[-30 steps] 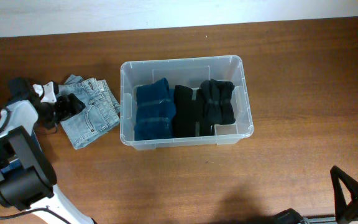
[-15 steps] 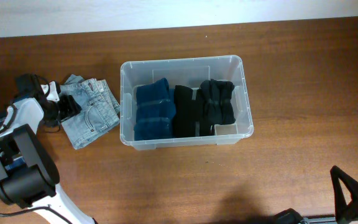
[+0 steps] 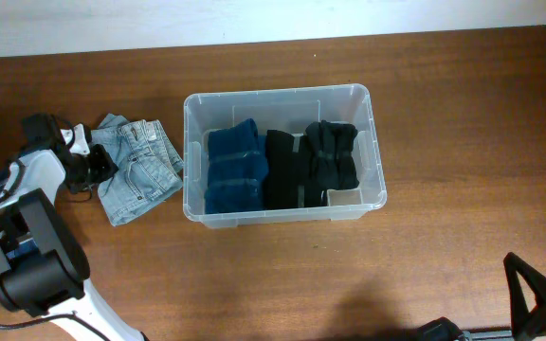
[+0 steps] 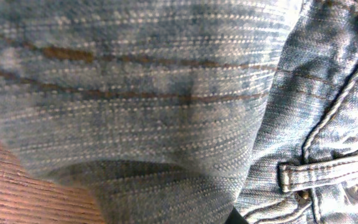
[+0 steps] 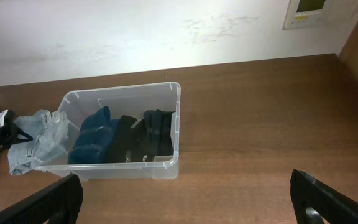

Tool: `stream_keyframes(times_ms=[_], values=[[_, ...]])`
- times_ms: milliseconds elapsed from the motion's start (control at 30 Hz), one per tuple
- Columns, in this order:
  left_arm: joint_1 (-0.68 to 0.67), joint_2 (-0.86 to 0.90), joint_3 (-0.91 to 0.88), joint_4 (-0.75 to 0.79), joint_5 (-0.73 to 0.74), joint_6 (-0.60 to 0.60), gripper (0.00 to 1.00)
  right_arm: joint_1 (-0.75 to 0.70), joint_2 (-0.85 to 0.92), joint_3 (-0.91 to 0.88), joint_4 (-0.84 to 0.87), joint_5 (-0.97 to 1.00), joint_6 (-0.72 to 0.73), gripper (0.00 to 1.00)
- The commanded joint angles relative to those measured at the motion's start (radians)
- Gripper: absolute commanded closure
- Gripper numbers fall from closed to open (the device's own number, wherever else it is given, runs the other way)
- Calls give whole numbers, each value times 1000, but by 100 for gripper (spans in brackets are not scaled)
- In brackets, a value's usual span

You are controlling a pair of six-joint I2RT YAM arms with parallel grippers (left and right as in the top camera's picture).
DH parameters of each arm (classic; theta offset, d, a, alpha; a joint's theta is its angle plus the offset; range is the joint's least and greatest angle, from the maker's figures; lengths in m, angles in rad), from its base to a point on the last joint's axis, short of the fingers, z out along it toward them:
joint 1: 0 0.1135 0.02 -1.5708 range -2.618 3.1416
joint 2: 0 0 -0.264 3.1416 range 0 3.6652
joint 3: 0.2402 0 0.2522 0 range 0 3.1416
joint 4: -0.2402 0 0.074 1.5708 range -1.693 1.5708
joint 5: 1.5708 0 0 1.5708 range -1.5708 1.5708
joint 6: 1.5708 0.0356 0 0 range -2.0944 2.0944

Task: Pack container
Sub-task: 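Grasp the light-blue jeans edge with the left gripper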

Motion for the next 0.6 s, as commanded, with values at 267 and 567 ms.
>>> stream_keyframes(times_ms=[267, 567], values=[[-19, 31, 217, -311, -42, -3, 99, 1, -4, 0, -6, 16, 4, 1], [-22, -76, 440, -515, -53, -18, 99, 1, -4, 0, -6, 16, 4, 1]])
